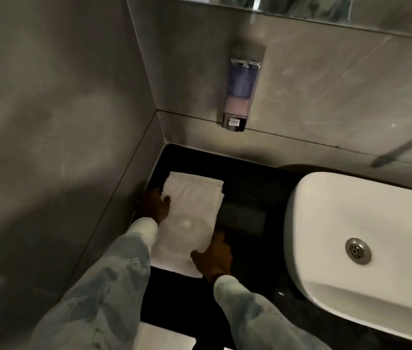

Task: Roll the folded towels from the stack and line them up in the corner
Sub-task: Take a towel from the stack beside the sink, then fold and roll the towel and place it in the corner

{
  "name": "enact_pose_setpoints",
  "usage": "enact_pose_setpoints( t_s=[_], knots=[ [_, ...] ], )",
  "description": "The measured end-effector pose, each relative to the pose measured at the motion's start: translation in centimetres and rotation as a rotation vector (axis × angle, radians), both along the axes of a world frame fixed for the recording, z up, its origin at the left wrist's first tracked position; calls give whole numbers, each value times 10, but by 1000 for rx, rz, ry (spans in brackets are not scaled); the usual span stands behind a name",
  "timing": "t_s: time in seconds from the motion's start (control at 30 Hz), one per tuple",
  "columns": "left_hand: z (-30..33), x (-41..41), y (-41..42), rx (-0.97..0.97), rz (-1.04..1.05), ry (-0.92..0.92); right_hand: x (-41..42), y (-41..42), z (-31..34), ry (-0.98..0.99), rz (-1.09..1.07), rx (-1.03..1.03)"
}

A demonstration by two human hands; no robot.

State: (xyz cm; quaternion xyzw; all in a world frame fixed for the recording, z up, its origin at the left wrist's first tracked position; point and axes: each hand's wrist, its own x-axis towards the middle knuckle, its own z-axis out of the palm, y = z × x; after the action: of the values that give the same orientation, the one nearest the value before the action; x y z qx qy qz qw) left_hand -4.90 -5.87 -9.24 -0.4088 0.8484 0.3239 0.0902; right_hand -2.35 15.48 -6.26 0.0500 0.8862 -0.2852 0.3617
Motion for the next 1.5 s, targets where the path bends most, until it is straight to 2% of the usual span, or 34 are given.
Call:
enact_pose_setpoints(
  t_s=[0.17,0.37,0.53,0.6,0.7,0.87,0.97,1.07,1.23,1.3,1.4,1.5],
  knots=[
    [3,-23,-4,26,-23,-70,16,-7,-9,-99,-218,-18],
    [28,-22,5,167,106,65,11,-4,-9,-217,-287,-146],
    [91,7,33,318,218,299,14,17,-3,-276,-307,-352],
    [120,22,47,358,216,387,17,38,18,-341,-275,-433],
    [165,46,77,487,155,376,24,78,43,-480,-142,-489],
    [240,75,190,627,37,306,54,186,61,-539,-123,-639],
    [267,71,265,653,-92,244,70,262,80,-616,-133,-675],
    [283,52,354,761,-297,211,79,341,79,-624,-204,-713],
    [297,-5,513,801,-653,90,85,481,89,-486,-548,-928],
    [290,-27,572,760,-795,57,88,539,96,-379,-670,-920],
    [269,-47,647,762,-893,117,89,620,92,-198,-909,-842],
    [243,-61,713,763,-993,181,85,688,97,-107,-1028,-765]
  ],
)
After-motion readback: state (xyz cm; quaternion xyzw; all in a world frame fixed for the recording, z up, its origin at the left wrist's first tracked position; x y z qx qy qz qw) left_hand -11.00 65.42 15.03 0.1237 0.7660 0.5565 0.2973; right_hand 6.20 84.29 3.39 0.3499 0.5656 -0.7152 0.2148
